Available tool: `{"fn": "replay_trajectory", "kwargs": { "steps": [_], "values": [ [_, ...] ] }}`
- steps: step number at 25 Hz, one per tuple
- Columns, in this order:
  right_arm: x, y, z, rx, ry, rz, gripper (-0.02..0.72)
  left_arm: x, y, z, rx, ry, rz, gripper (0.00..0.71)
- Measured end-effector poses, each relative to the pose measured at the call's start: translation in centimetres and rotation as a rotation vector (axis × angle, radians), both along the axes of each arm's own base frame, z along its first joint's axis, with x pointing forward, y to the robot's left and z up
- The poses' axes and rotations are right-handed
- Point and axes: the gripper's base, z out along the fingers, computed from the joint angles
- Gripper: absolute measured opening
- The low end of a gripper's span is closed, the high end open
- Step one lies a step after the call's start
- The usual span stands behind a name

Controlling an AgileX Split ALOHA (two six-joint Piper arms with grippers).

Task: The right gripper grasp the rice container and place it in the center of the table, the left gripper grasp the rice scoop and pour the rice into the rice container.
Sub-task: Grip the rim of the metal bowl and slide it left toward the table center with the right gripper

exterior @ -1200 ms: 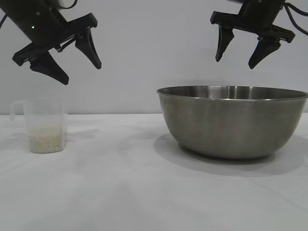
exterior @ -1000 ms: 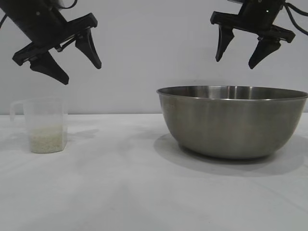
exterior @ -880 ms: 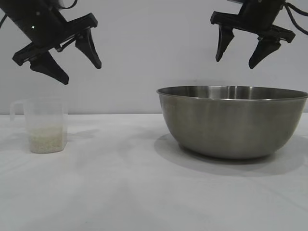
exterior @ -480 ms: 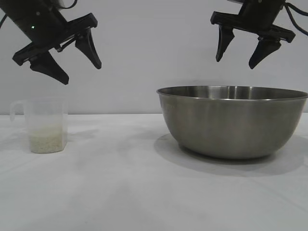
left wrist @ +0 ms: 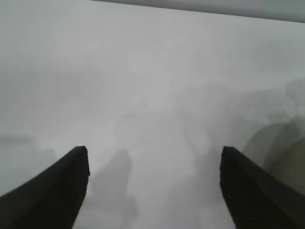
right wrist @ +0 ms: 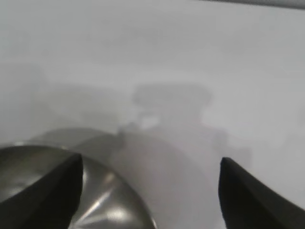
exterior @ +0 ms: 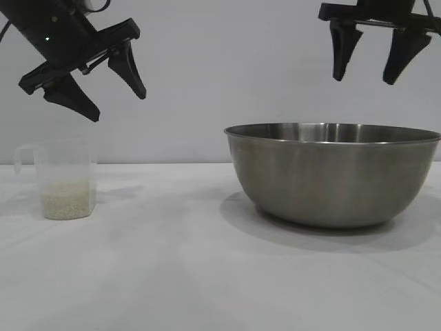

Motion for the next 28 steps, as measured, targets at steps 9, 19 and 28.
{"fn": "replay_trajectory", "kwargs": {
  "steps": [9,19,28],
  "values": [
    [-0.2,0.3,-5.6,0.015,0.168,-0.02,0.501,0.0,0.0,0.0,0.0,0.0,0.0,0.502],
    [0.5,0.6,-10.1,0.012,0.265,-0.027,0.141,-0.1,-0.1,0.0,-0.003,0.005,-0.006,0.502],
    [0.3,1.7,-9.9,0.112,0.28,-0.036,0.0,-0.1,-0.1,0.0,-0.004,0.006,-0.008,0.502]
  ]
}}
